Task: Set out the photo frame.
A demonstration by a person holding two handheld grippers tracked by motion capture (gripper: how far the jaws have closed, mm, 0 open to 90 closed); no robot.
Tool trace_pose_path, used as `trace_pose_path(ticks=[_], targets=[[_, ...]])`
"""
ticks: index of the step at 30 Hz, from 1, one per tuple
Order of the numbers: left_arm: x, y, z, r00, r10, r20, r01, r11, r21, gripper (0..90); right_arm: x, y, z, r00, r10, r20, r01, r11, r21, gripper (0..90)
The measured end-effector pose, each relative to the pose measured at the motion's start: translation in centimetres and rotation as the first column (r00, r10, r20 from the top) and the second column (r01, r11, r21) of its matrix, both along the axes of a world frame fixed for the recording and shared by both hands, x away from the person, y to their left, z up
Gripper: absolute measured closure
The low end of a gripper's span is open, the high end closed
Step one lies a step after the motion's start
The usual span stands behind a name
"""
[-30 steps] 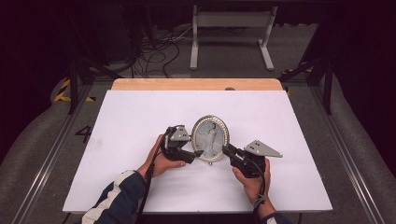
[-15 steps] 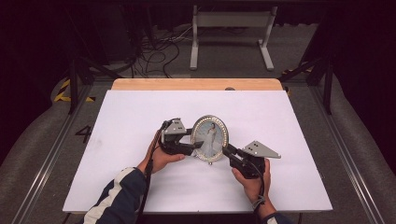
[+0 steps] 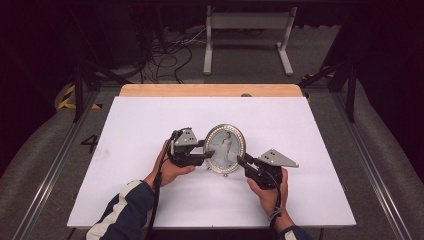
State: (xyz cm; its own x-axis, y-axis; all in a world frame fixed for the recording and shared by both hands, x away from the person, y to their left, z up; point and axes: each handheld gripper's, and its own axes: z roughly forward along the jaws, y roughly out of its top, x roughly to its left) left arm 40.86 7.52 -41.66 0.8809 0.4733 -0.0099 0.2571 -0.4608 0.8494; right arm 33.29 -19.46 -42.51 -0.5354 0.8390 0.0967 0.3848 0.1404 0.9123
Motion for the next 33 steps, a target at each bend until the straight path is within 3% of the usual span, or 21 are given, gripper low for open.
trace_pose_path(ticks=[2, 10, 15, 26, 33], targets=[[-0.2, -0.2, 0.0, 0.9997, 0.013, 0.022, -0.013, 0.999, 0.042, 52.9, 0.1, 0.0, -0.1, 1.0, 0.003, 0.001, -0.003, 1.0, 0.005, 74.4], [-0.3, 0.2, -0.3, 0.9998, 0.02, 0.002, -0.02, 0.9992, 0.034, 55.1, 0.2, 0.2, 0.0, 0.9999, 0.008, 0.006, -0.008, 1.0, -0.009, 74.4], [-0.8, 0.2, -0.3, 0.9995, 0.026, 0.02, -0.027, 0.9981, 0.055, 54.4, 0.4, 0.2, 0.0, 0.9999, 0.011, 0.003, -0.011, 1.0, -0.006, 74.3], [-1.4, 1.2, -0.4, 0.9998, -0.019, -0.004, 0.019, 0.9997, 0.018, 55.3, 0.6, 0.2, 0.1, 0.9998, 0.019, -0.005, -0.019, 1.0, -0.009, 73.4], [-1.3, 1.1, -0.7, 0.9999, -0.012, 0.001, 0.012, 0.9998, 0.014, 51.6, 0.5, 0.5, 0.0, 0.9999, 0.014, 0.001, -0.014, 1.0, -0.026, 70.8]])
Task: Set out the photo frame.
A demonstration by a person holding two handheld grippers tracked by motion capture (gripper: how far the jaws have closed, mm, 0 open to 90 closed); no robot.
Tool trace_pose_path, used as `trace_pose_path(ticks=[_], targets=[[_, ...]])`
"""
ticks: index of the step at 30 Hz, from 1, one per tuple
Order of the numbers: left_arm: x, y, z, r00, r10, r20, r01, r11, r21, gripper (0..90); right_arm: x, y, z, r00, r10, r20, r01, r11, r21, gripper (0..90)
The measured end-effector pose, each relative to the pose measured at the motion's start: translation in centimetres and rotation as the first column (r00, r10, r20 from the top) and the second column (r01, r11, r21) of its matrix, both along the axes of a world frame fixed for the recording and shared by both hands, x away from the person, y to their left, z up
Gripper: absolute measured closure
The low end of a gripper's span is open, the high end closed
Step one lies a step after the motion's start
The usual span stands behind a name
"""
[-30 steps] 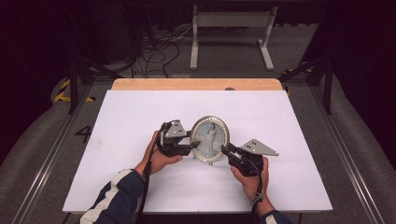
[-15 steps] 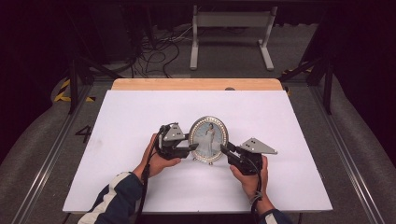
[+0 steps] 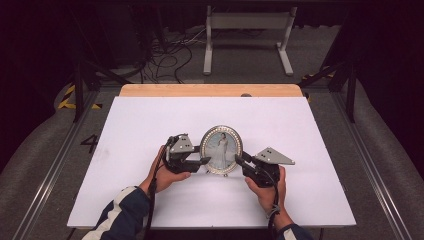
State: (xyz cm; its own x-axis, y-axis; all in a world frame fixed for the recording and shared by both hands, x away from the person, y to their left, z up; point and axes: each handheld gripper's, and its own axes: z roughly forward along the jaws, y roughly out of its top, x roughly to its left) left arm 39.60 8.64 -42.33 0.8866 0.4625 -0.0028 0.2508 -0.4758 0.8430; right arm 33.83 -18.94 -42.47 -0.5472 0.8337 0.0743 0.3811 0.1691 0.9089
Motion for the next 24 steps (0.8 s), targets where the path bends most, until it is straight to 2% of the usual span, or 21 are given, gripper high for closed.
trace_pose_path(ticks=[1, 4, 11, 18, 24], targets=[[0.1, -0.1, -0.1, 1.0, 0.0, -0.006, 0.0, 0.9999, -0.017, 50.5, 0.0, 0.0, -0.1, 1.0, -0.003, -0.002, 0.003, 1.0, 0.0, 70.0], [0.1, -0.1, -0.3, 1.0, 0.006, 0.001, -0.006, 0.9995, -0.031, 50.9, -0.2, 0.2, -0.2, 0.9998, -0.021, -0.004, 0.021, 1.0, 0.003, 69.8], [0.3, 0.6, -0.2, 0.9999, 0.012, 0.005, -0.012, 0.9992, -0.037, 66.7, -0.9, 0.6, -0.3, 0.9993, -0.038, 0.005, 0.038, 0.999, -0.007, 75.1], [-0.1, 0.5, 0.0, 0.9999, -0.012, 0.013, 0.012, 0.9995, -0.029, 68.8, -0.6, 0.3, -0.5, 0.9991, -0.042, -0.009, 0.042, 0.999, 0.003, 74.2], [-0.8, 0.5, 0.1, 0.9995, -0.026, 0.019, 0.027, 0.9988, -0.04, 71.0, -0.3, 0.3, -0.5, 0.9991, -0.042, -0.01, 0.042, 0.999, -0.011, 72.7]])
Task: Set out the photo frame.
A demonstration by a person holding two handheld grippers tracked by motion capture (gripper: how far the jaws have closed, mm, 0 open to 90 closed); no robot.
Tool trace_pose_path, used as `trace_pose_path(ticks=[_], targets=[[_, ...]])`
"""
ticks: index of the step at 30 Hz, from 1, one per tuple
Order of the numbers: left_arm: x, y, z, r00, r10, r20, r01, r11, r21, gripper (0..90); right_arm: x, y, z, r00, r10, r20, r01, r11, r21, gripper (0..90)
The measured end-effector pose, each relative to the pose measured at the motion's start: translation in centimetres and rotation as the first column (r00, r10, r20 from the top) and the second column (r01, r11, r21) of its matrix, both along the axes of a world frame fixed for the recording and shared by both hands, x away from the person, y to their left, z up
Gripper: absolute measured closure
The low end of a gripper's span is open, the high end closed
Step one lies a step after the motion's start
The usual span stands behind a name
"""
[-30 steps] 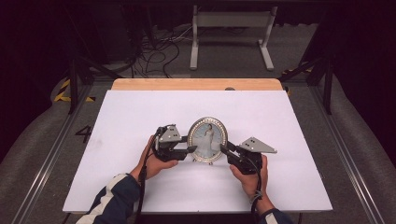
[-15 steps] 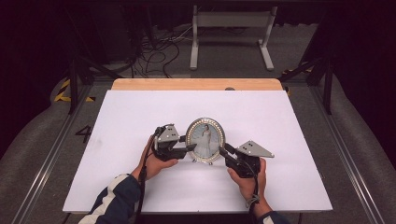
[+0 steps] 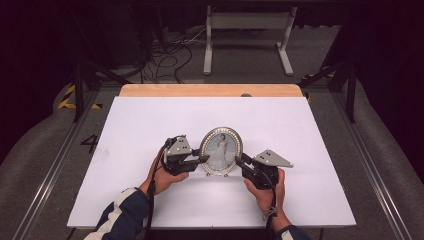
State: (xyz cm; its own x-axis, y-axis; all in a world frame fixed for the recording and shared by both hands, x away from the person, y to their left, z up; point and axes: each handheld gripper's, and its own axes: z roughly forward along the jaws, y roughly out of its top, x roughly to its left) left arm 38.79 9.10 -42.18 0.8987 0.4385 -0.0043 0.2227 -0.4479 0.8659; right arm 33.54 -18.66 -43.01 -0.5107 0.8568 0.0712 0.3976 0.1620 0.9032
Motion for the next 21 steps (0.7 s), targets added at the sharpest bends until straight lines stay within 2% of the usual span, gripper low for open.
trace_pose_path(ticks=[3, 5, 8, 12, 16, 21], targets=[[-0.2, -0.1, 0.0, 0.9999, 0.008, 0.01, -0.009, 0.9999, 0.012, 70.5, 0.2, -0.1, 0.0, 1.0, 0.0, -0.006, 0.0, 1.0, 0.009, 72.7], [-0.1, 0.1, -0.1, 0.9999, 0.013, -0.004, -0.013, 0.9998, 0.012, 70.0, 0.2, 0.0, 0.0, 1.0, 0.007, -0.006, -0.007, 1.0, 0.007, 73.0], [0.0, 0.2, -0.4, 0.9998, 0.02, -0.002, -0.02, 0.9994, 0.03, 68.2, 0.2, 0.3, 0.2, 0.9999, 0.017, -0.002, -0.017, 1.0, 0.0, 73.7], [0.1, 0.4, -0.6, 0.9997, 0.021, -0.011, -0.02, 0.9994, 0.027, 67.4, 0.1, 0.6, 0.4, 0.9996, 0.028, 0.009, -0.027, 0.999, -0.019, 73.9], [-0.2, 0.0, -1.0, 0.9997, 0.024, 0.006, -0.025, 0.9973, 0.069, 63.3, 0.1, 0.6, 0.5, 0.9993, 0.036, 0.012, -0.035, 0.999, -0.018, 72.6], [-0.2, -0.1, -1.0, 0.9996, 0.028, 0.007, -0.028, 0.9973, 0.068, 59.0, 0.1, 0.5, 0.5, 0.9993, 0.036, 0.015, -0.035, 0.999, -0.022, 71.8]])
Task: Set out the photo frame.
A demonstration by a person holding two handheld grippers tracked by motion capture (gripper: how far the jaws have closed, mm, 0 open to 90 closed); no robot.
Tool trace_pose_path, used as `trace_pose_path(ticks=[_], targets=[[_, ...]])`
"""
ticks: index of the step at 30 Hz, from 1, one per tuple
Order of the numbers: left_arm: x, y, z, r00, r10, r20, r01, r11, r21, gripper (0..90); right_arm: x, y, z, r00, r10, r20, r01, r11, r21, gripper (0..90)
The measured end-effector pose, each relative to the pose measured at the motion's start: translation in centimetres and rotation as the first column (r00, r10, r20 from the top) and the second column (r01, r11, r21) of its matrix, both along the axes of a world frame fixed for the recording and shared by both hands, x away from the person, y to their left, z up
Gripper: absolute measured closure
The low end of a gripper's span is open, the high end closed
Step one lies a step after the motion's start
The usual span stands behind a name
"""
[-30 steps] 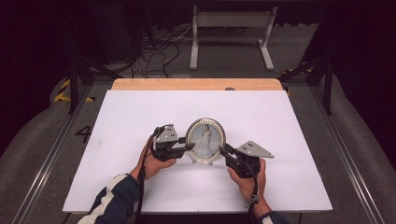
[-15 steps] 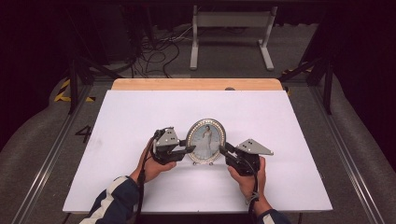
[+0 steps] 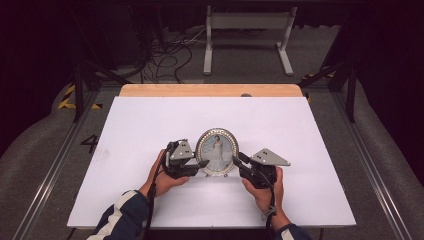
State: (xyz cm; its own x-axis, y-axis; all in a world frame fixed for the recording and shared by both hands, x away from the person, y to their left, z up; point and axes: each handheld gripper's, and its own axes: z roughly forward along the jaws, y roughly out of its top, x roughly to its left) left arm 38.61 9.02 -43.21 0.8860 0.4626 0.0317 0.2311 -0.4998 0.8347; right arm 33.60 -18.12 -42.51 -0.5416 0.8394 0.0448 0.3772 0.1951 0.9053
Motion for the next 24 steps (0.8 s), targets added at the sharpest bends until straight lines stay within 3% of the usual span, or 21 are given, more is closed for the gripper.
trace_pose_path(ticks=[5, 10, 24], targets=[[0.06, 0.6, 0.2, 1.0, 0.009, -0.001, -0.009, 0.9996, -0.026, 53.5, 0.05, -0.38, 0.05, 1.0, 0.001, 0.001, -0.001, 1.0, 0.006, 69.7], [-0.15, 0.64, 0.42, 0.9999, 0.005, 0.016, -0.005, 0.9996, -0.027, 50.4, -0.06, -0.3, 0.15, 0.9998, 0.015, 0.014, -0.015, 1.0, -0.021, 69.1], [-0.25, 0.72, 0.37, 0.9986, 0.026, 0.046, -0.027, 0.9996, 0.008, 48.1, 0.28, -0.04, 0.14, 0.9983, 0.055, 0.019, -0.053, 0.995, -0.082, 68.4]])
